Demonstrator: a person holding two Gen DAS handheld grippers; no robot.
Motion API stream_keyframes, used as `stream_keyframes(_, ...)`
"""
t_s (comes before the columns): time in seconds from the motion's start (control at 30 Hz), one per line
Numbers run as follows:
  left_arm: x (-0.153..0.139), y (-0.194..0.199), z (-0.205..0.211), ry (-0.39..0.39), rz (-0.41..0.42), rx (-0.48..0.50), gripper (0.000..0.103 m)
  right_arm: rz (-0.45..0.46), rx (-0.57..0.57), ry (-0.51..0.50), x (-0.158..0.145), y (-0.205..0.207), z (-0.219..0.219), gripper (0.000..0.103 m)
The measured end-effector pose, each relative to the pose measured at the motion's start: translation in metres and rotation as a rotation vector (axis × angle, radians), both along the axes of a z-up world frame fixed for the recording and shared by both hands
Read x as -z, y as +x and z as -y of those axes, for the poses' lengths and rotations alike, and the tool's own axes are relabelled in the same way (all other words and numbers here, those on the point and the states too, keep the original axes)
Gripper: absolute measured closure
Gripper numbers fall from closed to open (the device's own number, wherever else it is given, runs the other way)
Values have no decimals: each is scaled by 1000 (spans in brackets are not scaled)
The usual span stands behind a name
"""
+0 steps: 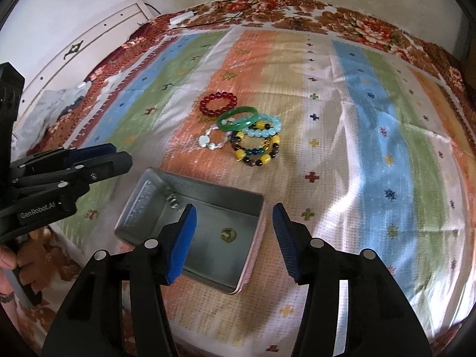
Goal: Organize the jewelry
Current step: 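Move both tools back toward the bracelets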
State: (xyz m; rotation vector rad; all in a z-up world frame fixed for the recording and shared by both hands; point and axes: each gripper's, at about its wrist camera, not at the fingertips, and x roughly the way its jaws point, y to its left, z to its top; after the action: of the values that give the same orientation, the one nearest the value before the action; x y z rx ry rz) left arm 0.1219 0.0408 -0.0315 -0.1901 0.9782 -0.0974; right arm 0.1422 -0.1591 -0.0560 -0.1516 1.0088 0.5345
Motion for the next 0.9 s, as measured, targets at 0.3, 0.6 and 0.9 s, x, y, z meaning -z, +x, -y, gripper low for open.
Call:
stream_keyframes(0.3,4,16,-4,48,-11,-18,60,9,48,8,4,19,6,44)
stream_keyframes(0.6,7,39,-4,105,-7,-9,53,7,77,4,7,42,9,37)
stream_keyframes(0.9,10,62,-15,114,-12,-27,51,8,106,6,10,68,7,35)
